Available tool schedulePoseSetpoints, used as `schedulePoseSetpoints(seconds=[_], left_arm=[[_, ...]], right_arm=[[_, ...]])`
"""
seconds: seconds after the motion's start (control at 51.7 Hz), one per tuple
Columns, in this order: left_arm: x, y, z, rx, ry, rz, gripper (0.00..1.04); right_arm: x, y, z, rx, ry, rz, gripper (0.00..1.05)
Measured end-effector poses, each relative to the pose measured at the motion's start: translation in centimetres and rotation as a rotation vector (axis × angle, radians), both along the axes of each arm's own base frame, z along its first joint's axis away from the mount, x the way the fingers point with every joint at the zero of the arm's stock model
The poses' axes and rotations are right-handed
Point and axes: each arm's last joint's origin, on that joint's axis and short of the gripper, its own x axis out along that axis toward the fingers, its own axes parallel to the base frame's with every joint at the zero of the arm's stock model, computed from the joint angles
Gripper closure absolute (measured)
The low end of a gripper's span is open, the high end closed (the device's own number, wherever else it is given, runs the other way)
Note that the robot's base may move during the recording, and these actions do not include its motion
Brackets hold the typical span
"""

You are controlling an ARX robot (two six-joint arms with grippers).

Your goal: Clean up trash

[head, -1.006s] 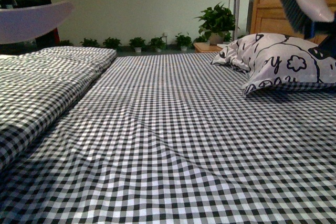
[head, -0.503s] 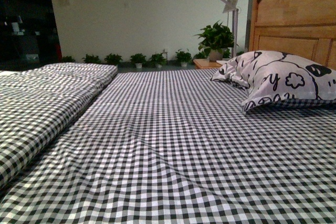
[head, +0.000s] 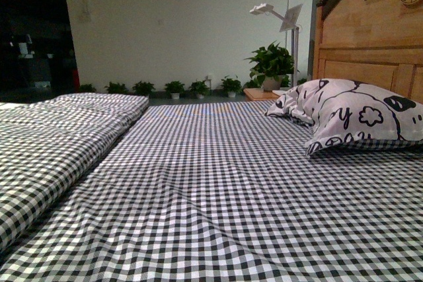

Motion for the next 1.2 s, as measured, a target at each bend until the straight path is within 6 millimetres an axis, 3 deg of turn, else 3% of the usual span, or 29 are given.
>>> schedulePoseSetpoints(seconds=[0.329,1.2], left_arm=[[-2.0,-0.2,0.0,-0.007,-0.019,-0.015,0.79],[-2.2,-0.2,0.0,-0.015,-0.02,-0.032,0.79]], right_arm=[[-1.6,0.0,0.5,0.023,-0.03,-0.014,0.85],[-1.7,0.1,0.4,0.026,-0.031,-0.037,0.85]])
